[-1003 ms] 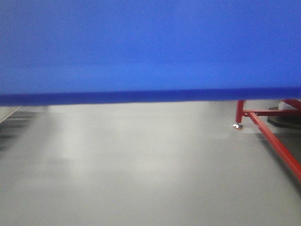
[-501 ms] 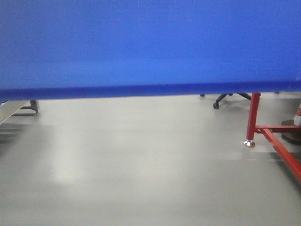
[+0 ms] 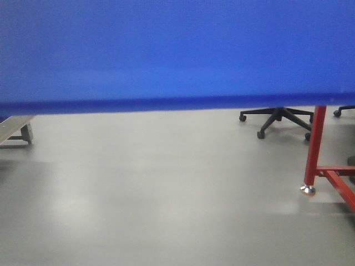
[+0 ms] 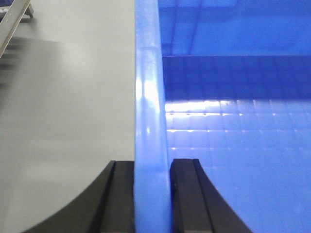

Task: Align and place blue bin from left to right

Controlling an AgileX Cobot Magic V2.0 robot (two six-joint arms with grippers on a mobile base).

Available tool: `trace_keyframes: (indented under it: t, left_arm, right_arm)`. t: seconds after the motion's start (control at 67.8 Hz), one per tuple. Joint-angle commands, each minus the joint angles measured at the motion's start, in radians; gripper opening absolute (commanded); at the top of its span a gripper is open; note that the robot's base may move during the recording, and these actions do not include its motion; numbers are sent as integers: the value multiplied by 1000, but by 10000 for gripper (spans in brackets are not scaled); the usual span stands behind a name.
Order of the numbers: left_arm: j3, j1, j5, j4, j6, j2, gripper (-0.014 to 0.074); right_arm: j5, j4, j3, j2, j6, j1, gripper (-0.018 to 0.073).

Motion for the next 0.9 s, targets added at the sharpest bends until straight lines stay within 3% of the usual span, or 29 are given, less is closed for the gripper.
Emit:
trace_keyframes:
  t: [0.0,0.885]
  left_arm:
    - [-7,-16,-112,15,-4,-1,-111]
    - [-7,-16,-112,23,-4,-1,-111]
  right_arm:
    - [-147,-15,-8,-7,-9,10,-166]
    - [-149,-15,-8,-7,-9,10,-166]
